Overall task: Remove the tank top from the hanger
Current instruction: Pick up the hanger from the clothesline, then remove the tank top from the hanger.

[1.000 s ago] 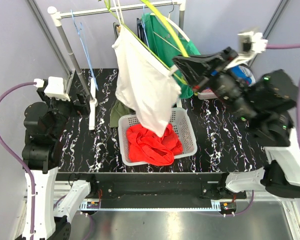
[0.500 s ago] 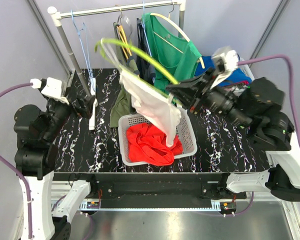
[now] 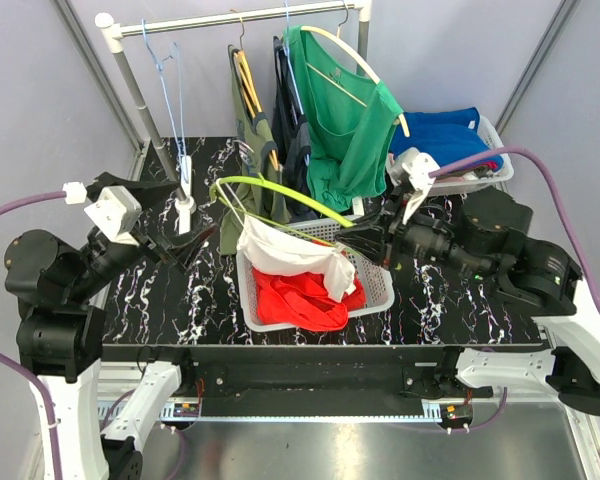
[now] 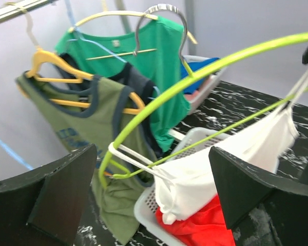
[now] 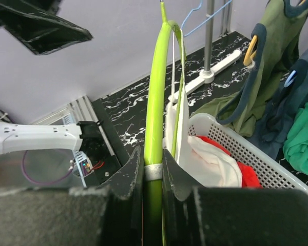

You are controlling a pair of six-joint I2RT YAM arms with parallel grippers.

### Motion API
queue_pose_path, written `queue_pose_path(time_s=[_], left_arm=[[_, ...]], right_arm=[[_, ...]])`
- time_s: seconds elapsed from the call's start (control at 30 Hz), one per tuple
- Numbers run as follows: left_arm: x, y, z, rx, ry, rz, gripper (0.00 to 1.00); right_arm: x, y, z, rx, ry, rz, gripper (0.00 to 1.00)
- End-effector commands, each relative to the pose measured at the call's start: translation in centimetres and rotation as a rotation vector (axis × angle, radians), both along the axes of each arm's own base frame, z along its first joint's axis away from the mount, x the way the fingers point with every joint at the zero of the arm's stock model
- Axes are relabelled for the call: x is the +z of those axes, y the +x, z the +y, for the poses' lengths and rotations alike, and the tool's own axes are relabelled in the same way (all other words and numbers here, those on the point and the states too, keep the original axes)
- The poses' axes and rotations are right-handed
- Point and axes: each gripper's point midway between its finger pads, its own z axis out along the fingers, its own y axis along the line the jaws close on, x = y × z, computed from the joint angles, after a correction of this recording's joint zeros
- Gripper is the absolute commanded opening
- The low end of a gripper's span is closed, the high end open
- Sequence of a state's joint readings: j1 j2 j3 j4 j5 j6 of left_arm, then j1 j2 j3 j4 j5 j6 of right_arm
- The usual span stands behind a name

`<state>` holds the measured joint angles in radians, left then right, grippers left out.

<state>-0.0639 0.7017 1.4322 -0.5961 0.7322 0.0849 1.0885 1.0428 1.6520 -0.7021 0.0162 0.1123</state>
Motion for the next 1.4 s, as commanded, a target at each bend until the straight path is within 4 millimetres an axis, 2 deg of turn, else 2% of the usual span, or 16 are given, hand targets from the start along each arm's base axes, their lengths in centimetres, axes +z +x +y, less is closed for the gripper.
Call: queue_pose_path(time_s=[0.0, 0.13, 0.2, 0.33, 0.53, 0.7, 0.83, 1.0, 1.13, 1.17, 1.2, 1.23, 1.3, 1.37], left_arm=[[-0.2, -0.2, -2.2, -0.173, -0.01, 0.015, 0.99], [0.4, 0.1, -2.6, -0.206, -0.021, -0.008, 0.99], [1.3, -0.1, -2.9, -0.233, -0.034, -0.028, 0.99], [1.6, -0.2, -3.6, -0.296, -0.048, -0.007, 0.99], [0.2, -1.3, -4.6, -0.421, -0.025, 0.03, 0.99], [-2.1, -3.7, -5.4, -0.59, 0.013, 0.079, 0.99], [-2.9, -4.6, -5.4, -0.615, 0.038, 0.046, 0.99], [-2.8, -4.4, -5.4, -0.625, 0.032, 0.066, 0.98], [-2.5, -4.1, -5.5, -0.624, 0.031, 0.064, 0.87], [-2.5, -4.1, -5.4, -0.626, 0.031, 0.068, 0.82], [-2.4, -4.1, -5.4, -0.627, 0.035, 0.059, 0.7], [-2.5, -4.1, -5.5, -0.637, 0.037, 0.061, 0.63], [-2.2, -4.1, -5.5, -0.637, 0.042, 0.049, 0.53], [-2.1, -4.0, -5.5, -0.629, 0.043, 0.04, 0.49]], right_arm=[[3.6, -2.2, -0.9, 0.085, 0.129, -0.048, 0.0], [3.4, -3.2, -1.1, 0.13, 0.132, -0.049, 0.0], [3.0, -3.6, -0.9, 0.156, 0.126, -0.046, 0.0], [2.1, -4.1, -0.2, 0.194, 0.114, -0.021, 0.0], [1.9, -4.3, 0.7, 0.227, 0.121, -0.008, 0.0], [2.2, -4.4, 1.3, 0.249, 0.134, -0.012, 0.0], [2.7, -4.9, 1.1, 0.268, 0.145, -0.02, 0.0], [3.3, -5.4, -0.1, 0.259, 0.174, -0.04, 0.0], [3.3, -5.3, -1.2, 0.228, 0.186, -0.054, 0.0], [3.5, -5.4, -1.7, 0.219, 0.197, -0.059, 0.0], [3.3, -5.1, -1.9, 0.197, 0.196, -0.055, 0.0], [3.3, -5.0, -2.1, 0.189, 0.201, -0.056, 0.0], [3.4, -5.0, -2.5, 0.179, 0.211, -0.064, 0.0], [3.3, -5.0, -2.5, 0.176, 0.212, -0.062, 0.0]])
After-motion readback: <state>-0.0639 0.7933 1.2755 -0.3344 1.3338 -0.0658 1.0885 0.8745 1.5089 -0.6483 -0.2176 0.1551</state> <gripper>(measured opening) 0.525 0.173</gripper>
